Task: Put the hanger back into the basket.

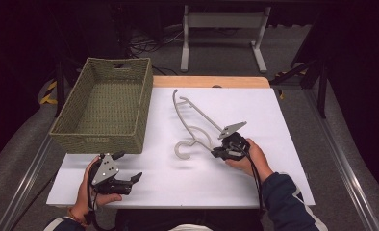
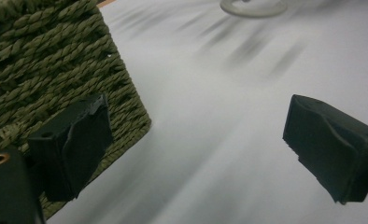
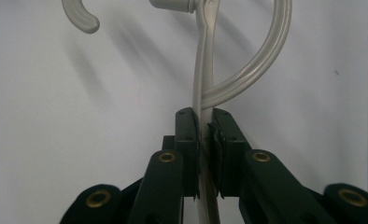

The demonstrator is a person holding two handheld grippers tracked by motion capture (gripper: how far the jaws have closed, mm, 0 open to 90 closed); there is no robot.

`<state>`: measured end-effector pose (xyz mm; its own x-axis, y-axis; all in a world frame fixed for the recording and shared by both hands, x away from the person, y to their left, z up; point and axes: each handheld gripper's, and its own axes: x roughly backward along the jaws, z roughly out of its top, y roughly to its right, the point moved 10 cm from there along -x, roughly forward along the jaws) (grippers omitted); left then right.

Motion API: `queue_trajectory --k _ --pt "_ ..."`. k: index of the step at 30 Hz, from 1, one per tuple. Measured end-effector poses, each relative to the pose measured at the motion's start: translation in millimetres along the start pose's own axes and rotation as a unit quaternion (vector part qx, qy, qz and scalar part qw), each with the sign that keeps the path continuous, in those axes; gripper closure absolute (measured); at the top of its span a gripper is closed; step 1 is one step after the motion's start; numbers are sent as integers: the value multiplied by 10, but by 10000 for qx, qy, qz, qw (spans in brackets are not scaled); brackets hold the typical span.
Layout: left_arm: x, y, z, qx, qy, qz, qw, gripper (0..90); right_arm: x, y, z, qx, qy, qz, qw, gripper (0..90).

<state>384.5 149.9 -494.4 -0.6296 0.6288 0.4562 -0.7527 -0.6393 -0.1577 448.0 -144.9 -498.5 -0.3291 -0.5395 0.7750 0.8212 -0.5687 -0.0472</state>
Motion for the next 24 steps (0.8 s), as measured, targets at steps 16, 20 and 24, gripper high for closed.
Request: queue_trajectory --k 16,20,24 --pt "-365 393 575 54 726 -579 9957 159 481 -160 411 -262 2229 517 9731 826" --pt "-435 420 799 99 977 -716 9926 159 551 -200 450 -221 2506 586 9660 825" --pt "-377 325 938 185 1193 -613 9908 177 608 -223 461 -141 2672 683 9611 826"
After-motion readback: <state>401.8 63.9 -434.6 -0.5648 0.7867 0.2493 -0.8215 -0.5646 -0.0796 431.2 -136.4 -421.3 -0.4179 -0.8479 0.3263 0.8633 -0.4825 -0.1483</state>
